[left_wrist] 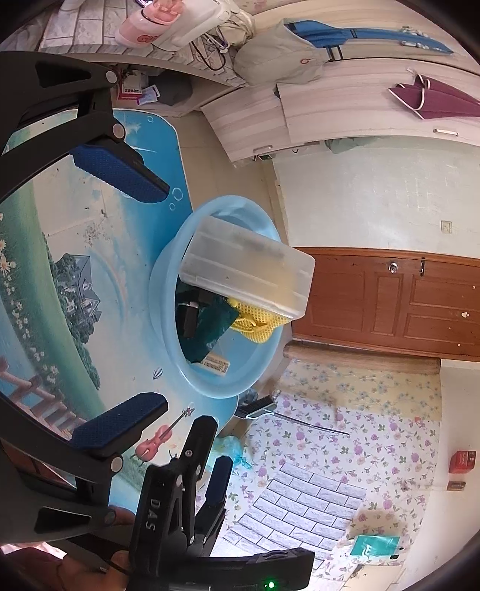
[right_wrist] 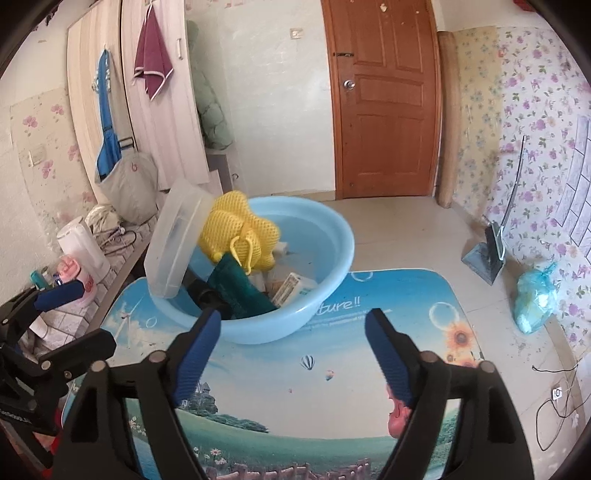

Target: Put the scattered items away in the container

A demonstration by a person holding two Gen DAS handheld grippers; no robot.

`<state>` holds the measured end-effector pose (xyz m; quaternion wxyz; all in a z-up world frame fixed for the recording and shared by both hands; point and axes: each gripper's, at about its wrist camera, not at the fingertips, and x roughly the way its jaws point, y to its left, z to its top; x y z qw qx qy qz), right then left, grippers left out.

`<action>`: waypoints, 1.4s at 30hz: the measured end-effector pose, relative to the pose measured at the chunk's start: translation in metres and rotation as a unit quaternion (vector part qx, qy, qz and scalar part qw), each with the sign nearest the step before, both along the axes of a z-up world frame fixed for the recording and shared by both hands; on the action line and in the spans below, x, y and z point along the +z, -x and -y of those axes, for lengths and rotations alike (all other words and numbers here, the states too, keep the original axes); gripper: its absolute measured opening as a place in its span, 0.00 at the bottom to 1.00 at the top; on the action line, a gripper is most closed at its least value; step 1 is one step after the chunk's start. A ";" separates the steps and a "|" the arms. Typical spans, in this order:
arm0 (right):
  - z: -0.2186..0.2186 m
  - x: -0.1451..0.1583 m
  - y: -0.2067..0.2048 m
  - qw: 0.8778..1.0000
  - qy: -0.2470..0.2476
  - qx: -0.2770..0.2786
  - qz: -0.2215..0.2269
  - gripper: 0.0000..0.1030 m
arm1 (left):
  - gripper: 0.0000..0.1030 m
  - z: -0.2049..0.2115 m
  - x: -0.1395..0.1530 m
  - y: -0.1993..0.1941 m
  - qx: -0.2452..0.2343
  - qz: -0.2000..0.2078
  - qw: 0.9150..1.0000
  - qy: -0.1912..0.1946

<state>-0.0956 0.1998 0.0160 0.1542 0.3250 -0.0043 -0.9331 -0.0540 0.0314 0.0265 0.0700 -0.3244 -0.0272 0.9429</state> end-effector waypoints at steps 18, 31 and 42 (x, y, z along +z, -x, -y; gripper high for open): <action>-0.002 0.000 -0.020 1.000 -0.025 -0.005 0.001 1.00 | 1.00 -0.002 0.002 -0.014 0.057 -0.013 0.998 -0.003; -0.012 -0.006 -0.019 0.999 -0.007 -0.029 0.018 1.00 | 1.00 0.001 0.005 -0.019 0.044 -0.010 0.999 -0.014; -0.007 -0.007 -0.022 0.999 -0.012 -0.020 0.022 1.00 | 1.00 -0.012 0.008 -0.027 0.042 -0.008 0.999 0.023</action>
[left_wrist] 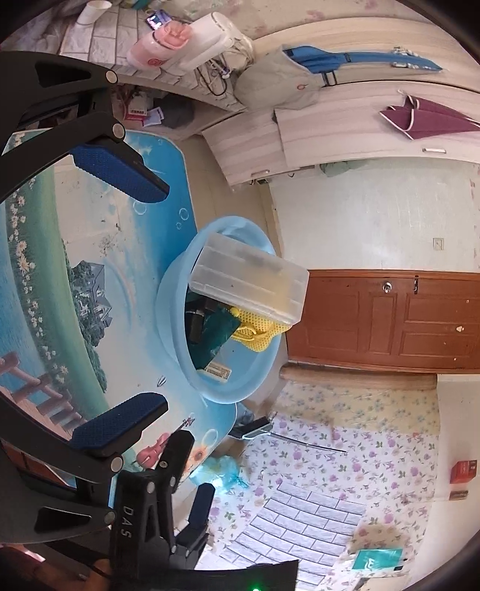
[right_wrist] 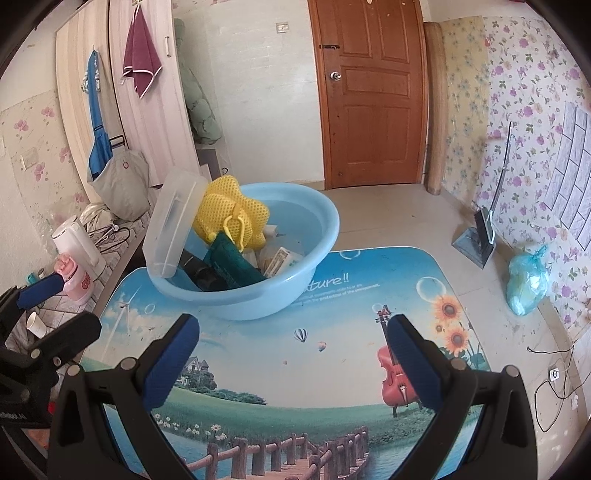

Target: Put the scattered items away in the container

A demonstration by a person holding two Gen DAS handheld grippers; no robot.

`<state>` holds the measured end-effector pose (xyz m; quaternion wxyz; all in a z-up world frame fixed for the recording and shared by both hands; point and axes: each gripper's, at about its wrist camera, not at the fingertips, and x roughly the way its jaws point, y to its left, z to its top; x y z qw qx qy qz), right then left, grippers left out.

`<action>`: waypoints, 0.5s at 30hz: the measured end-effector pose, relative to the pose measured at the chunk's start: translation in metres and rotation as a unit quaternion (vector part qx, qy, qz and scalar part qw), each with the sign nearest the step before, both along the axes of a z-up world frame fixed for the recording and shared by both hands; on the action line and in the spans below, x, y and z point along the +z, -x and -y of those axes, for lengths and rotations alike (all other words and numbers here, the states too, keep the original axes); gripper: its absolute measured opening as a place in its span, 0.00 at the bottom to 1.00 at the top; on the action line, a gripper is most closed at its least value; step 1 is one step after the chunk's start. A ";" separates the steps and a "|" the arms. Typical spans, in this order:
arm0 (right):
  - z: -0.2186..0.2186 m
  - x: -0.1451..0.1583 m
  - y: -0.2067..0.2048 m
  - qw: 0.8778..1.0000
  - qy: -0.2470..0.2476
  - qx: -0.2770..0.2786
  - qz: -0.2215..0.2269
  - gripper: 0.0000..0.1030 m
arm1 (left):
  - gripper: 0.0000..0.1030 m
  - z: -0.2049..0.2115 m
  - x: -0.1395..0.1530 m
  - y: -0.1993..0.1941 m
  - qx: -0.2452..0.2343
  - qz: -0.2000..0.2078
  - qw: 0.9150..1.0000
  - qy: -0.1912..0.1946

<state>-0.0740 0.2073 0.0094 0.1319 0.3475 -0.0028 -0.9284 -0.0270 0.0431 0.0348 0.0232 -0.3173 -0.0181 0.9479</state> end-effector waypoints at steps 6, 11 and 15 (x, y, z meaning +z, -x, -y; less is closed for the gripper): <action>-0.002 -0.004 -0.001 1.000 -0.002 0.001 0.007 1.00 | 1.00 0.001 -0.005 -0.001 0.007 0.014 1.000 -0.003; -0.003 -0.005 -0.002 1.000 -0.001 0.000 0.008 1.00 | 1.00 0.001 -0.005 -0.002 0.006 0.012 1.000 -0.005; -0.003 -0.006 -0.001 1.000 -0.002 0.002 0.010 1.00 | 1.00 -0.005 -0.003 -0.005 0.004 0.002 1.000 0.020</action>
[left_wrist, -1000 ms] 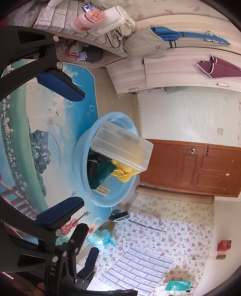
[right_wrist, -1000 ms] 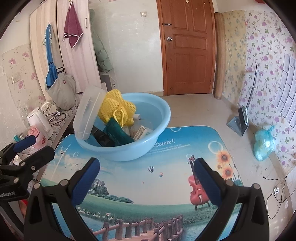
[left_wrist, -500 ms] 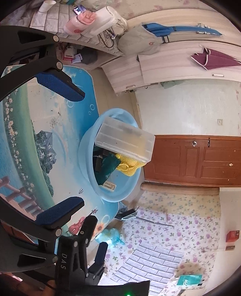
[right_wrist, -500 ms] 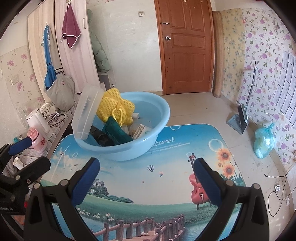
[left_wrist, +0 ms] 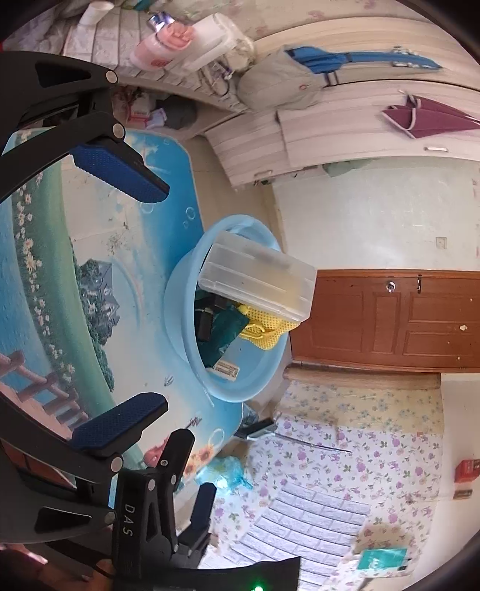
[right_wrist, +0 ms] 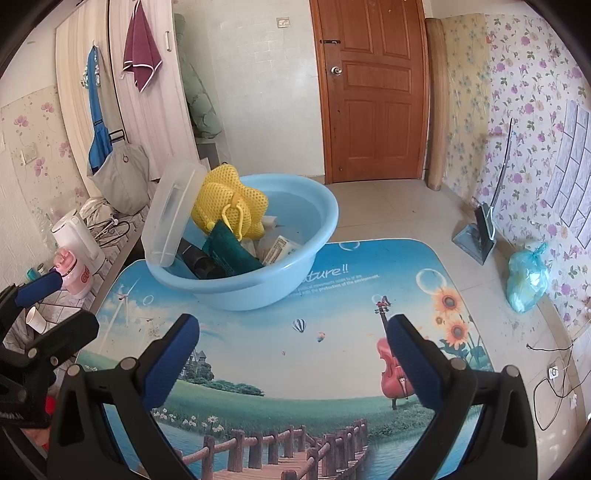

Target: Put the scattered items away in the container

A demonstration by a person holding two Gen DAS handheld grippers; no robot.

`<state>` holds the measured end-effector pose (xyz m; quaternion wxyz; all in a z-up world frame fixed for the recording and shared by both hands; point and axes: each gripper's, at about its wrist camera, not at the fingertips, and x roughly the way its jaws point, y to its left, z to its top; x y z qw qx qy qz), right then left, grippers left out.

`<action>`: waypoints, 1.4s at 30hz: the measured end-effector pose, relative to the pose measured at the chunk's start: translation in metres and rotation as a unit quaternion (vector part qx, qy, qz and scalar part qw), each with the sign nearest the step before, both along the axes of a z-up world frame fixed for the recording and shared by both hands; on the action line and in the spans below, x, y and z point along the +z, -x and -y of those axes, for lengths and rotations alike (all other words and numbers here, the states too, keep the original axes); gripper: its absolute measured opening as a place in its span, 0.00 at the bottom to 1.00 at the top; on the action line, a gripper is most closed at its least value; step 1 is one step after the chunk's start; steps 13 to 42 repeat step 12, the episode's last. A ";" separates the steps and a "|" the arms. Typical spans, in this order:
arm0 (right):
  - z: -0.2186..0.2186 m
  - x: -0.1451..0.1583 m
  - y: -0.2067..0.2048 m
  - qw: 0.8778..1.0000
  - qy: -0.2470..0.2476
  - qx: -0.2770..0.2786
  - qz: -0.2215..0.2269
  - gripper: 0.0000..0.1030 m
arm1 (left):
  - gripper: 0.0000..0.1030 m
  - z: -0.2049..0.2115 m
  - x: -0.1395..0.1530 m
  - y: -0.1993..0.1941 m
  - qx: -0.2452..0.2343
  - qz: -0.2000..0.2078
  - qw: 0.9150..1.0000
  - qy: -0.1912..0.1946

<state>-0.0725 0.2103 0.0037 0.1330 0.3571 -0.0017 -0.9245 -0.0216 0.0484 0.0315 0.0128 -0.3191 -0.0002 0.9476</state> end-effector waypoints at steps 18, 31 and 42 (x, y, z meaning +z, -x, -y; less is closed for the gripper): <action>-0.003 -0.001 -0.001 1.000 0.000 0.000 0.002 1.00 | 1.00 -0.003 0.001 -0.001 -0.004 0.003 1.000 0.012; -0.003 -0.001 -0.001 1.000 0.000 0.000 0.002 1.00 | 1.00 -0.003 0.001 -0.001 -0.004 0.003 1.000 0.012; -0.003 -0.001 -0.001 1.000 0.000 0.000 0.002 1.00 | 1.00 -0.003 0.001 -0.001 -0.004 0.003 1.000 0.012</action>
